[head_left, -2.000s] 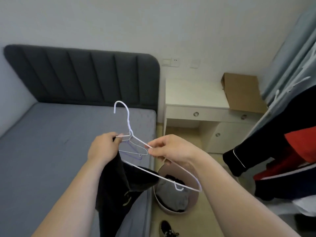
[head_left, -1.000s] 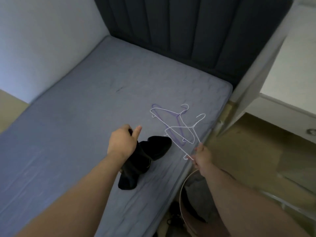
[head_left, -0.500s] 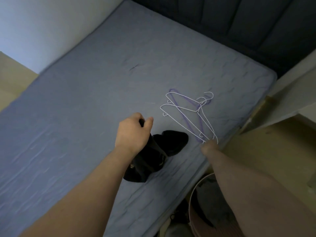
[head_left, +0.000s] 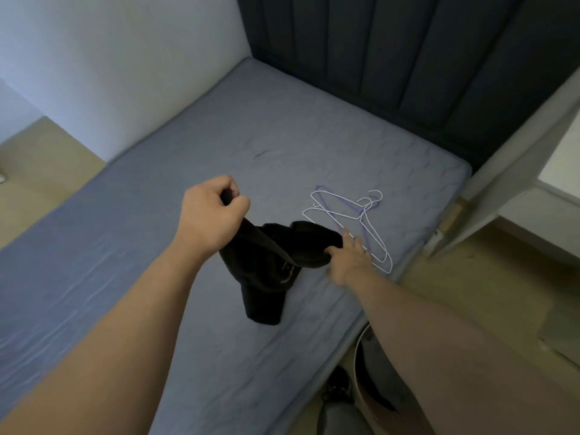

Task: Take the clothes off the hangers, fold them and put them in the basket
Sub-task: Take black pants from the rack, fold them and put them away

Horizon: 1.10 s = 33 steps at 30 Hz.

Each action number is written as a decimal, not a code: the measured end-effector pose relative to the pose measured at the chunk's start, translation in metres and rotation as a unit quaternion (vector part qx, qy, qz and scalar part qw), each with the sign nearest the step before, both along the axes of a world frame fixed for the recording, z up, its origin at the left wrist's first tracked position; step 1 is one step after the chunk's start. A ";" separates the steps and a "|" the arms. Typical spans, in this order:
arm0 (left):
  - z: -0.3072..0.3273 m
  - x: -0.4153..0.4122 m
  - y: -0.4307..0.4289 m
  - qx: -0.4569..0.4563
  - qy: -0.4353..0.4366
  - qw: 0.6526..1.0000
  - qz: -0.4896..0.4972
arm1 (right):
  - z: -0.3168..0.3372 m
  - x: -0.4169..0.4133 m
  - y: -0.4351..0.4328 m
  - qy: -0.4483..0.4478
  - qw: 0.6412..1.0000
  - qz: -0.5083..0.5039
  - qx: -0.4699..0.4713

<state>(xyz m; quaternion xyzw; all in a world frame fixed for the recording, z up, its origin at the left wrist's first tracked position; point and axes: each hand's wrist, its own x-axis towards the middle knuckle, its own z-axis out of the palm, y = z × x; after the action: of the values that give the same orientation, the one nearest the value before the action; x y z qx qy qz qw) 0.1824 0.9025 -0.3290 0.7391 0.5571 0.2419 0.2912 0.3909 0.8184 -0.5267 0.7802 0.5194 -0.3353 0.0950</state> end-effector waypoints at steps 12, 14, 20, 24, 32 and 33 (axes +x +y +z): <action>0.133 -0.208 -0.053 0.039 0.038 0.998 -0.026 | 0.172 -0.102 -0.122 0.051 0.959 -0.191 0.201; 0.145 -0.230 -0.057 0.040 0.002 0.999 -0.011 | 0.211 -0.116 -0.136 0.064 0.939 -0.213 0.262; 0.168 -0.281 -0.078 0.088 -0.063 0.993 0.054 | 0.313 -0.150 -0.177 0.162 0.839 -0.263 0.447; 0.175 -0.303 -0.092 0.083 -0.068 0.992 0.059 | 0.356 -0.157 -0.195 0.166 0.822 -0.241 0.489; 0.181 -0.328 -0.138 0.046 -0.072 0.996 -0.034 | 0.381 -0.160 -0.233 0.055 0.821 -0.216 0.526; 0.179 -0.330 -0.141 0.021 -0.109 0.993 -0.034 | 0.380 -0.160 -0.236 0.064 0.809 -0.228 0.538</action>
<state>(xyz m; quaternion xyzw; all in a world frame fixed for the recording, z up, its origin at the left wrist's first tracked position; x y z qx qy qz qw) -0.1477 0.7616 -0.1504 0.7326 0.4914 0.3231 0.3427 0.2308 0.5824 -0.1470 0.7793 0.4287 -0.0633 -0.4527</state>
